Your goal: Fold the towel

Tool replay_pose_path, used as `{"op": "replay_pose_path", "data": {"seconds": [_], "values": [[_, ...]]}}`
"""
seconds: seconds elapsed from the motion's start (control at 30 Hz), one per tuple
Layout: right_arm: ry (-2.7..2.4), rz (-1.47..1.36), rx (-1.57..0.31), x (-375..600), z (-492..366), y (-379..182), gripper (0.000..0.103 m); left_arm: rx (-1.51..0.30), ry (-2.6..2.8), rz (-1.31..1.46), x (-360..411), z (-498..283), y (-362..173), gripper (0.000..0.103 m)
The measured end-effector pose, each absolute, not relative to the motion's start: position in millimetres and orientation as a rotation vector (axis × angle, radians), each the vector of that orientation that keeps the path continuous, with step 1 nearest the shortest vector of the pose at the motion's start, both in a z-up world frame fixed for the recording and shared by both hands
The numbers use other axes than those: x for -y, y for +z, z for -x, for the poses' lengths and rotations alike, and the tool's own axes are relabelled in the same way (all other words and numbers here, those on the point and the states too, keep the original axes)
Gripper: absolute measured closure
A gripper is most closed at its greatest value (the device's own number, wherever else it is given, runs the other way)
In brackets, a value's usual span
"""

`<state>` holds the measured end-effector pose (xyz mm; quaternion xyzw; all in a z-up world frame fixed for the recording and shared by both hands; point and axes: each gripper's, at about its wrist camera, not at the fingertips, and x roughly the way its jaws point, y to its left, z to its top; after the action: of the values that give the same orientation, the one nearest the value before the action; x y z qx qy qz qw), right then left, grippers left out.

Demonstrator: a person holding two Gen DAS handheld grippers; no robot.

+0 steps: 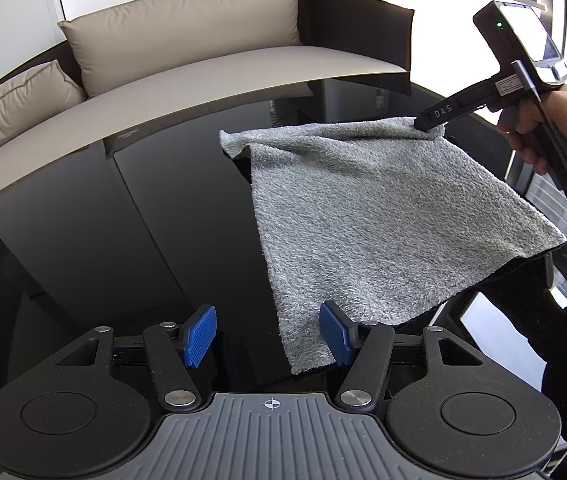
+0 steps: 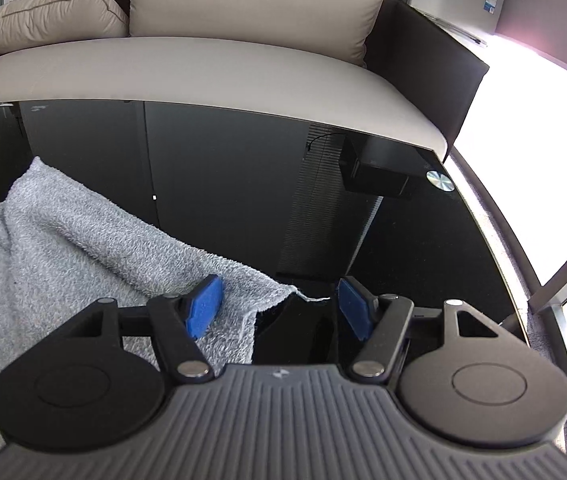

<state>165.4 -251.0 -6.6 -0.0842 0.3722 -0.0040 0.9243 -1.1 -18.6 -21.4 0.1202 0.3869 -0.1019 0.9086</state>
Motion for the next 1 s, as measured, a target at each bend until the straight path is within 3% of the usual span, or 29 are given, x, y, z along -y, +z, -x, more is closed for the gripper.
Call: {"op": "replay_pose_path", "data": {"seconds": [0.63, 0.73, 1.0], "values": [[0.003, 0.171, -0.82, 257.9, -195.0, -4.8, 0.036, -0.804, -0.215, -0.243, 15.2, 2.5, -19.5, 0.049], [-0.012, 0.173, -0.818, 256.6, -201.2, -6.8, 0.029, -0.805, -0.217, -0.241, 14.4, 2.2, -19.3, 0.049], [-0.026, 0.195, -0.811, 255.6, -220.4, -8.8, 0.027, -0.809, -0.221, -0.241, 15.1, 0.8, -19.0, 0.049]]}}
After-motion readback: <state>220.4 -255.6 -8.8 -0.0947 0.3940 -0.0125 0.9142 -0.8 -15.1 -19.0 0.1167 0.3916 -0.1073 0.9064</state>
